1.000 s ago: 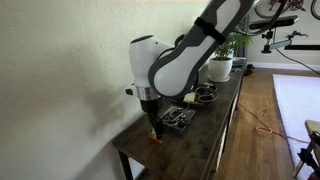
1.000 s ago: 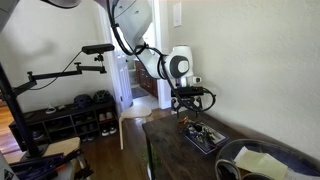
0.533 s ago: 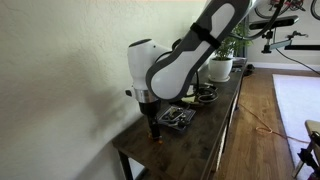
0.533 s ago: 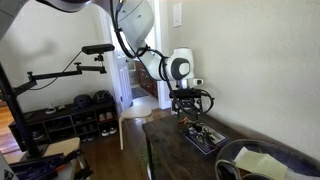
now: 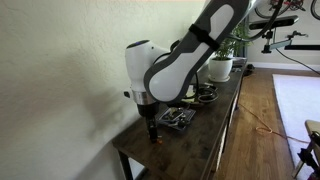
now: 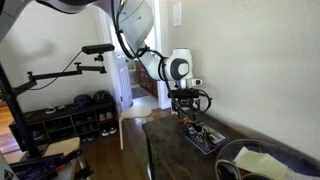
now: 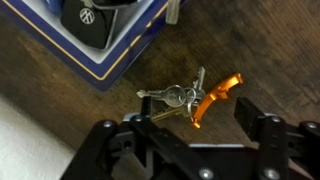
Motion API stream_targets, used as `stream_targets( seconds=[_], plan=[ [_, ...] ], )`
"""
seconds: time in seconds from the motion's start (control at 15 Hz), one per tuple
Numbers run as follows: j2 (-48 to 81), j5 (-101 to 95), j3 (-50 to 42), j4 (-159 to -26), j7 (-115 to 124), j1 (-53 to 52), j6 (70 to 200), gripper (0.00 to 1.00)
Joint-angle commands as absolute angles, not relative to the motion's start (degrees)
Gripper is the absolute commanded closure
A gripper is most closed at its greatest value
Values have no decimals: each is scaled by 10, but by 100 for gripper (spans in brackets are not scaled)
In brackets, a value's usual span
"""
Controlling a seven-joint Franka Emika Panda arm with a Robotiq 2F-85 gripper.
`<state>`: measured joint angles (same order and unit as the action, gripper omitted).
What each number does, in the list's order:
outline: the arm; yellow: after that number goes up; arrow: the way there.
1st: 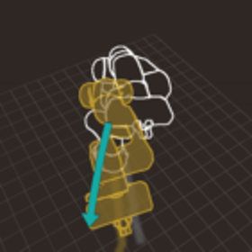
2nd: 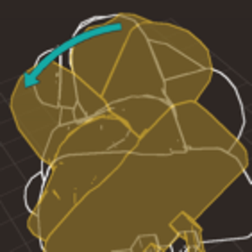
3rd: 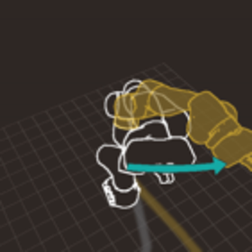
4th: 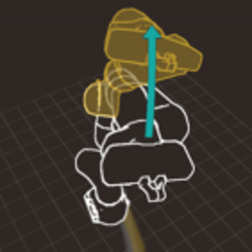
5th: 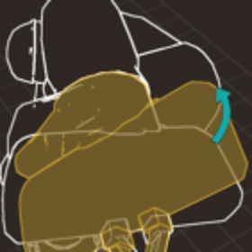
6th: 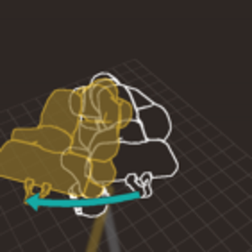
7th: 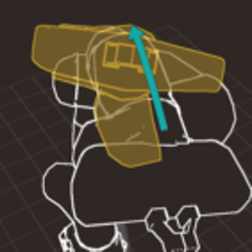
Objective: Pick the keys and put them on the object
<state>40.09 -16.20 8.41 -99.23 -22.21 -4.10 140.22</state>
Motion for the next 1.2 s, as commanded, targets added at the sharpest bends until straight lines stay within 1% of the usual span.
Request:
stream_targets(
  seconds=[0.0, 0.2, 0.33, 0.47, 0.6, 0.67, 0.73, 0.87, 1.0, 1.13],
  plan=[
    [405, -153, 75, -985, -212, -50, 1387, 46],
    [409, -151, 78, -982, -216, -49, 1385, 67],
    [409, -151, 79, -979, -217, -50, 1383, 78],
    [409, -150, 79, -977, -217, -50, 1382, 91],
    [407, -150, 79, -974, -217, -52, 1379, 93],
    [407, -150, 80, -975, -217, -52, 1378, 90],
    [405, -150, 80, -976, -218, -52, 1378, 91],
    [402, -148, 83, -979, -221, -49, 1376, 98],
    [395, -148, 82, -986, -220, -49, 1377, 94],
    [390, -146, 84, -991, -223, -47, 1380, 94]
  ],
)
